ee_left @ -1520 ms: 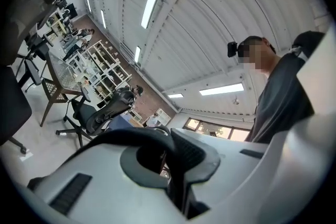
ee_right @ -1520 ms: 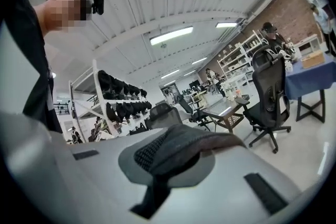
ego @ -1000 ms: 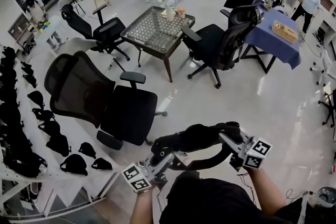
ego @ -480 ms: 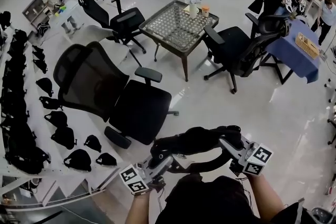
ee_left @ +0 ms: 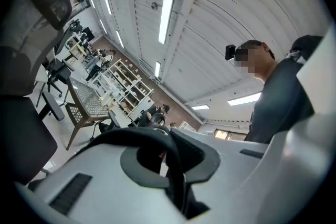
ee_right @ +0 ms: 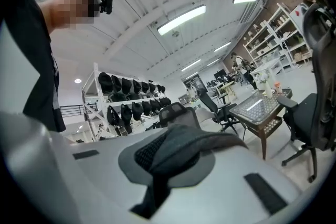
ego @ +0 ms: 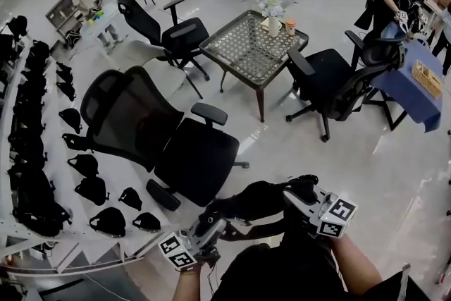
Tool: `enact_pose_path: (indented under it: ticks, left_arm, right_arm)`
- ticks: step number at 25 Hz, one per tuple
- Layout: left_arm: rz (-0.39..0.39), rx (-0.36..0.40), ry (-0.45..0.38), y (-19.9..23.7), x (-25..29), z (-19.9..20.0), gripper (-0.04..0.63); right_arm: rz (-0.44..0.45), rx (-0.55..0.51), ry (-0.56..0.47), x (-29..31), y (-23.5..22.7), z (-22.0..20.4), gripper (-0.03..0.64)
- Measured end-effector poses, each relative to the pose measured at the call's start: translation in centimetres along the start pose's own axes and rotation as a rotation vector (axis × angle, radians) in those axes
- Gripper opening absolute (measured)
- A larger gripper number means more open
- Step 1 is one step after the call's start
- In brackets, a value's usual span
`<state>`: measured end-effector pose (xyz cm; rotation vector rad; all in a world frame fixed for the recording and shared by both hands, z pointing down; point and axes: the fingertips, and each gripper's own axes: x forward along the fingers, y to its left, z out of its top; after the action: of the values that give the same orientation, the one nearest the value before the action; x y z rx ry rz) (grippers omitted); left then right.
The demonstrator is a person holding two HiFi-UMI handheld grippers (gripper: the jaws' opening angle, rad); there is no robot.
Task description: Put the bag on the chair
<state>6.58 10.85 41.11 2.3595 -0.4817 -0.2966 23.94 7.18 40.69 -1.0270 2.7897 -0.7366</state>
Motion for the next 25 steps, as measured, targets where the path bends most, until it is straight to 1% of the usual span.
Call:
enact_pose_path:
  ticks: [5,8,12,18,25]
  left_arm:
    - [0.107,0.014,-0.052,3.5,3.8,1.1,0.028]
    - [0.171,0.013,-0.109,5.2,6.1,2.2,0.028]
    - [0.234,0.022,-0.172,7.4,9.0,4.3,0.028]
    - [0.296,0.035,-0.244,10.0,12.6,6.8,0.028]
    - [0.372,0.048,-0.296,11.6,15.3,7.9,0.028]
  right_arm:
    - [0.132,-0.023,0.058,2.8,-4.7,1.2,0.008]
    - [0.205,-0.021,0.095,4.3,-7.4,2.6,0.008]
    - [0.295,-0.045,0.132,6.4,-10.2,4.8,0.008]
    - [0.340,-0.037,0.169,9.0,-14.8,7.7,0.008]
    - [0.414,-0.043,0.229,11.8,-18.7,9.6,0.008]
